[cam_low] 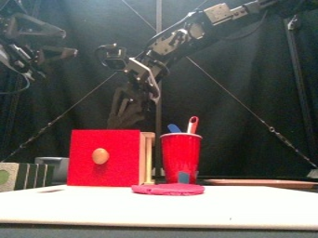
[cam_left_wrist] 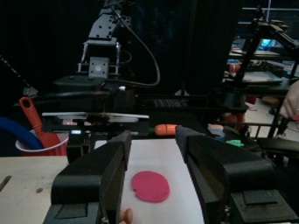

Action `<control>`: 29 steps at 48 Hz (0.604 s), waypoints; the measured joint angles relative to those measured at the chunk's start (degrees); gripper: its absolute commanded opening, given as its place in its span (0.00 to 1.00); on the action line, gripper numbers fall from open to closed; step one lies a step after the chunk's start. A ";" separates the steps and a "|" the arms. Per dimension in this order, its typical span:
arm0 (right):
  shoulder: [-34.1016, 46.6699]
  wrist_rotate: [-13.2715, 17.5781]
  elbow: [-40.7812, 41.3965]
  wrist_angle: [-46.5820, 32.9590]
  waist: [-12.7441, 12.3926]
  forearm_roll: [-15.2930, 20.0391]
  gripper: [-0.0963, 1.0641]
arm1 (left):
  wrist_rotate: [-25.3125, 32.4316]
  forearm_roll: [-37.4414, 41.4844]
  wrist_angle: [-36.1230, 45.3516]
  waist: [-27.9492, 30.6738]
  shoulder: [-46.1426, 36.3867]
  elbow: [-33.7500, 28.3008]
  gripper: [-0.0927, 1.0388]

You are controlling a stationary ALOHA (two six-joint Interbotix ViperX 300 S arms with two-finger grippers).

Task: Get the cutter from the drawer then cut the dough then place the extra dough in the bowl
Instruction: Place the cutter on the board

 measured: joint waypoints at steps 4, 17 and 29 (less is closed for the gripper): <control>0.62 0.00 -0.35 0.09 -0.35 -0.35 0.67 | 0.00 0.79 0.00 -0.70 -0.09 0.09 0.81; 2.02 0.00 -1.49 0.18 -1.67 -0.70 0.67 | 0.09 5.27 0.00 -4.92 -0.09 -0.09 0.81; 2.11 0.00 -2.55 1.49 -1.67 -0.88 0.67 | 0.00 4.83 0.00 -5.01 -0.09 -0.09 0.81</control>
